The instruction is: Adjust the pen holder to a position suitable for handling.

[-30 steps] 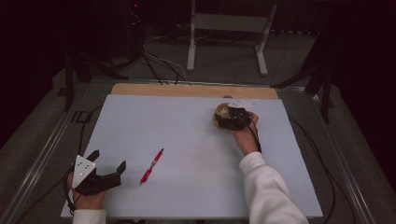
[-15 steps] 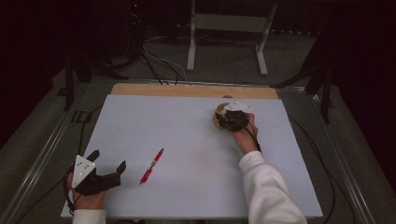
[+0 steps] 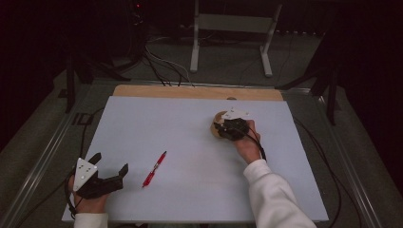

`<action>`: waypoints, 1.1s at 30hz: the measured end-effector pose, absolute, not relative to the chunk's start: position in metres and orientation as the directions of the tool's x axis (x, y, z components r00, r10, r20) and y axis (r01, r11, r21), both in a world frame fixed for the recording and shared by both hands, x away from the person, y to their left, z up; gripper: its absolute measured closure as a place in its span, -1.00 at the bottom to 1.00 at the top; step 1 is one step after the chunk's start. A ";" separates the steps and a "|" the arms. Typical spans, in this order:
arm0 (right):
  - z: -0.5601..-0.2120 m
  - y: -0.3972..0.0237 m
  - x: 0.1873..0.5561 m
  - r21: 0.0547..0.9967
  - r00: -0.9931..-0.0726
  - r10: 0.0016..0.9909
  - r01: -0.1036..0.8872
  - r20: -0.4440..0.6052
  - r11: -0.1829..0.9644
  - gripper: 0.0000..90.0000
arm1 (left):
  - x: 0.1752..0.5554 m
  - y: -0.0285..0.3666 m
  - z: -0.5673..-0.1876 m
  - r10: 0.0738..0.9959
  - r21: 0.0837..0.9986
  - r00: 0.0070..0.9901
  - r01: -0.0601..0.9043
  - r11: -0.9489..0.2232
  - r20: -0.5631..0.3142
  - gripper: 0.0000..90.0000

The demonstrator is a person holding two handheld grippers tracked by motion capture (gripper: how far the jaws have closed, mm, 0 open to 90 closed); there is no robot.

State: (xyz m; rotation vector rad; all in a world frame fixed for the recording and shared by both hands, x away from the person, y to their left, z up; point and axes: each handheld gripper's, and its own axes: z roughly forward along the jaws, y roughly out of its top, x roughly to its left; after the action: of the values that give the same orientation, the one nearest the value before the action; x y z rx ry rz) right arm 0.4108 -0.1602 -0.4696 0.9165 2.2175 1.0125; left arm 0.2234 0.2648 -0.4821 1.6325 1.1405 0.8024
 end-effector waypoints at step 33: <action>-0.456 -0.114 0.346 0.798 -0.804 0.594 0.337 -0.031 0.499 -0.22 | 0.224 0.264 -0.483 0.937 0.942 0.350 0.318 -0.105 -0.014 -0.99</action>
State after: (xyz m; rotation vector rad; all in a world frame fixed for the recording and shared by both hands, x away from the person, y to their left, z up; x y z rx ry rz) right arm 0.3456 -0.1136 -0.4555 0.7838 2.4439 1.2034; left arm 0.2240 0.2641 -0.4831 1.6345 1.1458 0.7920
